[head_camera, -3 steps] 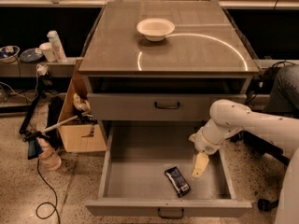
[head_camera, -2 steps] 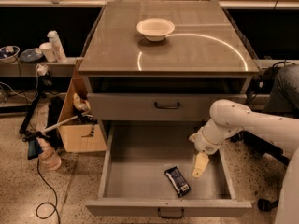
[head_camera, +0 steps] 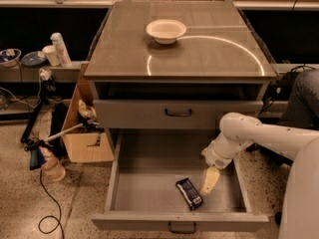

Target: Pick rxbar chocolate from middle drawer and place on counter

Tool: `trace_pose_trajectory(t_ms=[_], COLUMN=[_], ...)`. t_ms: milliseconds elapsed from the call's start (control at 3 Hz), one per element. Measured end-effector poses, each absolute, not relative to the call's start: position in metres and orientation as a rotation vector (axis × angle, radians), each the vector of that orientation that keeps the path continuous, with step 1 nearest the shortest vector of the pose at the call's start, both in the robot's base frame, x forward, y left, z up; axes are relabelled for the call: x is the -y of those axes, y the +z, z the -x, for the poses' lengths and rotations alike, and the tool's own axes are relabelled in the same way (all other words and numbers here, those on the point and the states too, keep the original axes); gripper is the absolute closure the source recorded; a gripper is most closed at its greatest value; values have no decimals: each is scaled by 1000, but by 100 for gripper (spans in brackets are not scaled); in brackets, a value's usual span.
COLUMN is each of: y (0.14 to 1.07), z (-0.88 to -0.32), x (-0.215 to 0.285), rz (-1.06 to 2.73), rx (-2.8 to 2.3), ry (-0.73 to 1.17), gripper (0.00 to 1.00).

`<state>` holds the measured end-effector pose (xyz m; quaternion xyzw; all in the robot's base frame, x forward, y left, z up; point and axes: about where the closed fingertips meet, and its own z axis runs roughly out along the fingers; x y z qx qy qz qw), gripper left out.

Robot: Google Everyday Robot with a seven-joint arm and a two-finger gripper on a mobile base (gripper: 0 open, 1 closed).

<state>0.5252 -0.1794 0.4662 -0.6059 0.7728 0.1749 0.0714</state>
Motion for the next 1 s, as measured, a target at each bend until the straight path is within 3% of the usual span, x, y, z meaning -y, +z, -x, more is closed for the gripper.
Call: trace_pose_trajectory(t_ms=[1000], y=[420], z=[-519], x=[182], rz=[1620], rx=[-2532], ry=[427], gripper=[0])
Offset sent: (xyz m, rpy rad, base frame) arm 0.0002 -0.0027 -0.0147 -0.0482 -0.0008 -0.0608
